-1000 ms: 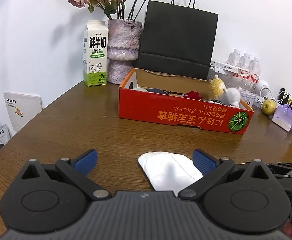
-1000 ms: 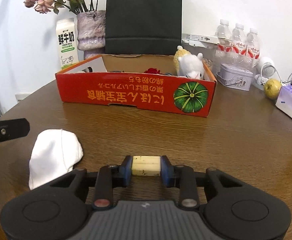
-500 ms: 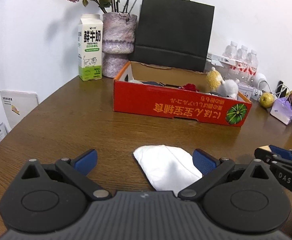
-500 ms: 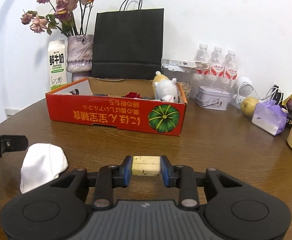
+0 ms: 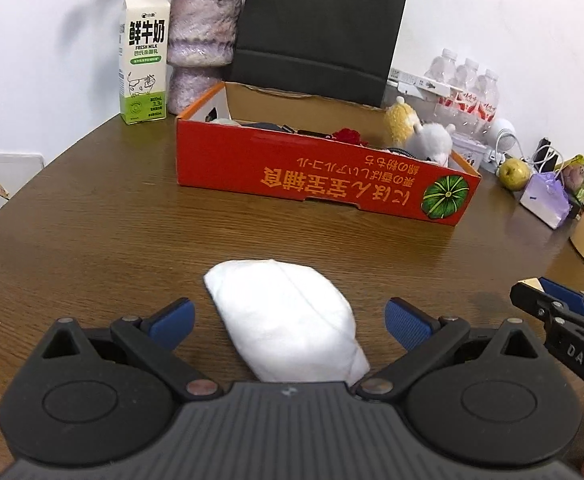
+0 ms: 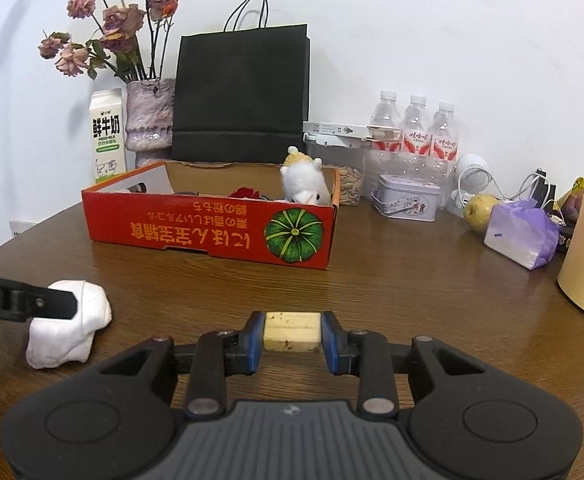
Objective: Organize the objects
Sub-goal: 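Grasp the yellow sponge block with the right tool while the left tool grasps the white cloth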
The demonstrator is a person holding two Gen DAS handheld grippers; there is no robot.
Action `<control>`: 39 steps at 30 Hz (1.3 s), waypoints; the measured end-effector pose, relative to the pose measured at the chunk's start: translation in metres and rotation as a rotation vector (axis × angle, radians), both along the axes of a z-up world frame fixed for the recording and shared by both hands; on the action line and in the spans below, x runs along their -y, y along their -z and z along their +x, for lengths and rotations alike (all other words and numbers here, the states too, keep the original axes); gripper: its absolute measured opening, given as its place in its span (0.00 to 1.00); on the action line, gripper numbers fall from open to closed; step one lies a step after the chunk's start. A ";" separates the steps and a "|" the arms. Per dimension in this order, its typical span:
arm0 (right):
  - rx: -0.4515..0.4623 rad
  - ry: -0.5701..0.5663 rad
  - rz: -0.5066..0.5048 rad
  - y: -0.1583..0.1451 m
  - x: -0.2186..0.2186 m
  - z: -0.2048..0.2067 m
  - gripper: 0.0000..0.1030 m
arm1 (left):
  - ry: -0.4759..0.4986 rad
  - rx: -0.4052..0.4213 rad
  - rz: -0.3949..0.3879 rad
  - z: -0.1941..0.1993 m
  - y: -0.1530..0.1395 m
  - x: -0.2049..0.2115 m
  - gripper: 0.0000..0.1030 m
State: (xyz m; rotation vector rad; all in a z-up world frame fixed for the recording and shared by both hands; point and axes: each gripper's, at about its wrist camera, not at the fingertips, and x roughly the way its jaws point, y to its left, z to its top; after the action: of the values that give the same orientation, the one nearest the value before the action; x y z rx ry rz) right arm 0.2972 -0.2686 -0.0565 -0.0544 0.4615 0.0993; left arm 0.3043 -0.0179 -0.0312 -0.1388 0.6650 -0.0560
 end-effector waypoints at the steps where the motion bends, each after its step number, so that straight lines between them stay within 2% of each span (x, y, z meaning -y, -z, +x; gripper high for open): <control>1: 0.001 -0.003 -0.001 0.000 0.000 0.000 0.28 | -0.004 -0.004 0.003 0.002 0.000 0.003 1.00; 8: 0.014 -0.026 -0.007 -0.001 -0.004 -0.005 0.28 | -0.027 -0.073 0.047 0.019 0.014 0.020 1.00; 12: 0.017 -0.029 -0.011 -0.001 -0.007 -0.006 0.28 | -0.032 -0.070 0.154 0.021 0.020 0.034 1.00; 23: 0.021 -0.034 -0.024 -0.002 -0.010 -0.008 0.28 | -0.024 -0.040 0.151 0.017 0.024 0.034 1.00; 25: 0.021 -0.034 -0.027 -0.002 -0.010 -0.008 0.28 | -0.027 -0.036 0.151 0.016 0.023 0.034 0.98; 29: 0.022 -0.035 -0.029 -0.002 -0.011 -0.008 0.28 | -0.028 -0.011 0.153 0.011 0.020 0.032 0.77; 39: 0.023 -0.042 -0.033 -0.001 -0.012 -0.010 0.28 | -0.002 0.006 0.173 0.006 0.018 0.034 0.70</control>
State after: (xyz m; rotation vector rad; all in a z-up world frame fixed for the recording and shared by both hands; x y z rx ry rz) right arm 0.2875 -0.2561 -0.0552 -0.0971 0.4389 0.1324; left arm 0.3099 -0.0523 -0.0490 0.0273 0.6608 0.0030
